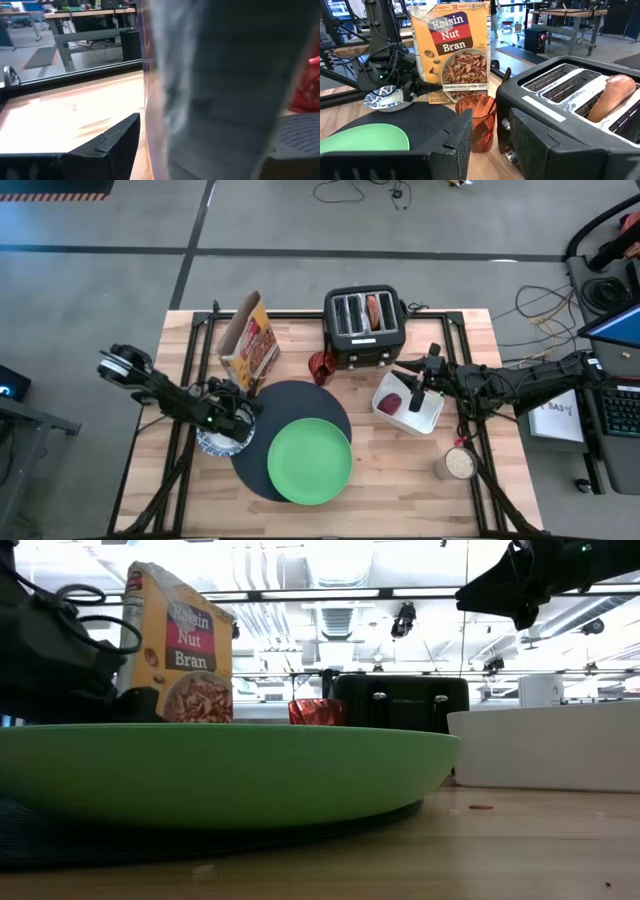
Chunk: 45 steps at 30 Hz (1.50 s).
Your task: Arrange a breakfast setting
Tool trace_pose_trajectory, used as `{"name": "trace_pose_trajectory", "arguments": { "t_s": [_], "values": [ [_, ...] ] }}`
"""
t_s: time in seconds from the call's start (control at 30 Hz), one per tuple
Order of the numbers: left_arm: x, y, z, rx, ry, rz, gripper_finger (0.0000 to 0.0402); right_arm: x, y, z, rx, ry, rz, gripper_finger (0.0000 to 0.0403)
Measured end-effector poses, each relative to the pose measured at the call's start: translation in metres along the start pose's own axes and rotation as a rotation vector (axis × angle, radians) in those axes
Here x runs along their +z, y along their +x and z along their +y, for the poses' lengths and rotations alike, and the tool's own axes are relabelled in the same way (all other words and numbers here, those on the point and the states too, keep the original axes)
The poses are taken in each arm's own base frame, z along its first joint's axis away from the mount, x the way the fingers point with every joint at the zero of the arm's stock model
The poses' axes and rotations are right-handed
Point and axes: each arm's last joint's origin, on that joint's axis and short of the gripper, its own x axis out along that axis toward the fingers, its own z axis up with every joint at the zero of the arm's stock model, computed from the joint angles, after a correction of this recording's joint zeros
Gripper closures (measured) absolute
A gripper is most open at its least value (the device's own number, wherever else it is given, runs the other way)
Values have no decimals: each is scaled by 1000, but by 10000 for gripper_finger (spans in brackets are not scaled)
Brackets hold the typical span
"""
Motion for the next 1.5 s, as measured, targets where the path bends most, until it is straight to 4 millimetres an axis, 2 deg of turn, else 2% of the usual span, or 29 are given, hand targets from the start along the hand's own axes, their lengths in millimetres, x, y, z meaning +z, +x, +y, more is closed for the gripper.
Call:
{"name": "trace_pose_trajectory", "arguments": {
  "t_s": [0.5, 0.6, 0.8, 1.23, 1.5],
  "values": [
    [-6, 8, 0, 43, -40, -2, 250, 2, 0, 0, 2, -1, -15, 282],
    [-5, 7, 0, 42, -44, -2, 284, 2, 0, 0, 2, -1, -15, 282],
    [-3, 7, -1, 38, -70, -4, 389, 2, 0, 0, 2, -1, -15, 282],
    [7, 4, -10, 22, -170, -56, 401, 1, 0, 0, 4, 19, -12, 282],
    [47, -14, -26, -25, -135, -132, 401, 1, 0, 0, 6, 29, -12, 282]
  ]
}}
